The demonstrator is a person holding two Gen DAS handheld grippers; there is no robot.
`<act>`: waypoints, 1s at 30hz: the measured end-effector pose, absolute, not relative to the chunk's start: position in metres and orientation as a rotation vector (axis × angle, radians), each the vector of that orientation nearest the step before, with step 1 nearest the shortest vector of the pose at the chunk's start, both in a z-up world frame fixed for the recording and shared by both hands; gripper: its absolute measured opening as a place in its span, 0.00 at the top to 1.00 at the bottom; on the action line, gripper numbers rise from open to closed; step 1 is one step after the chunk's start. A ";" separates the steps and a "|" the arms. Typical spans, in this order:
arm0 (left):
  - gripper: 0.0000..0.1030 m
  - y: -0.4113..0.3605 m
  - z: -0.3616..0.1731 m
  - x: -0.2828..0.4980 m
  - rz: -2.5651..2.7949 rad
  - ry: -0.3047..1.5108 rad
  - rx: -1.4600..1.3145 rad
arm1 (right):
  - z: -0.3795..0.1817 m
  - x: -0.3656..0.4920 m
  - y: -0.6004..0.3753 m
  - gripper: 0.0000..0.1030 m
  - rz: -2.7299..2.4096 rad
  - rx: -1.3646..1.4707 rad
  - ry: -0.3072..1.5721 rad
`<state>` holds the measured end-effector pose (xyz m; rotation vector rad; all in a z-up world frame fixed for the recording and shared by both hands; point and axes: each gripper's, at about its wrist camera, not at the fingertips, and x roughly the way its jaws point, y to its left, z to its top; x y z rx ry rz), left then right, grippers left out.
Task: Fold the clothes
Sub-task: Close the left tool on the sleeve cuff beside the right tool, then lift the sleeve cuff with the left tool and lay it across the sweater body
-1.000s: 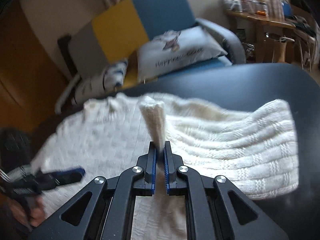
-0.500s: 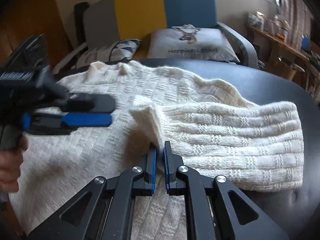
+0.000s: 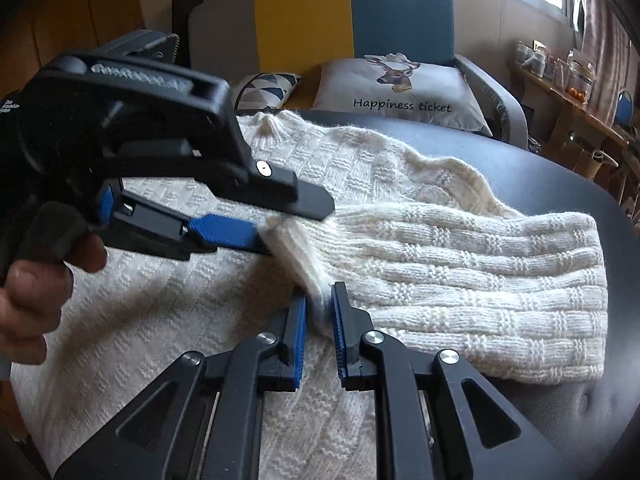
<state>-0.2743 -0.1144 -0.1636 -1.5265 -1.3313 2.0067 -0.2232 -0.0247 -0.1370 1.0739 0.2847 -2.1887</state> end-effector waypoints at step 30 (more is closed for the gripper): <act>0.94 0.014 0.072 -0.312 2.413 -0.430 -1.090 | -0.131 -0.119 0.130 0.37 -2.343 1.135 -0.346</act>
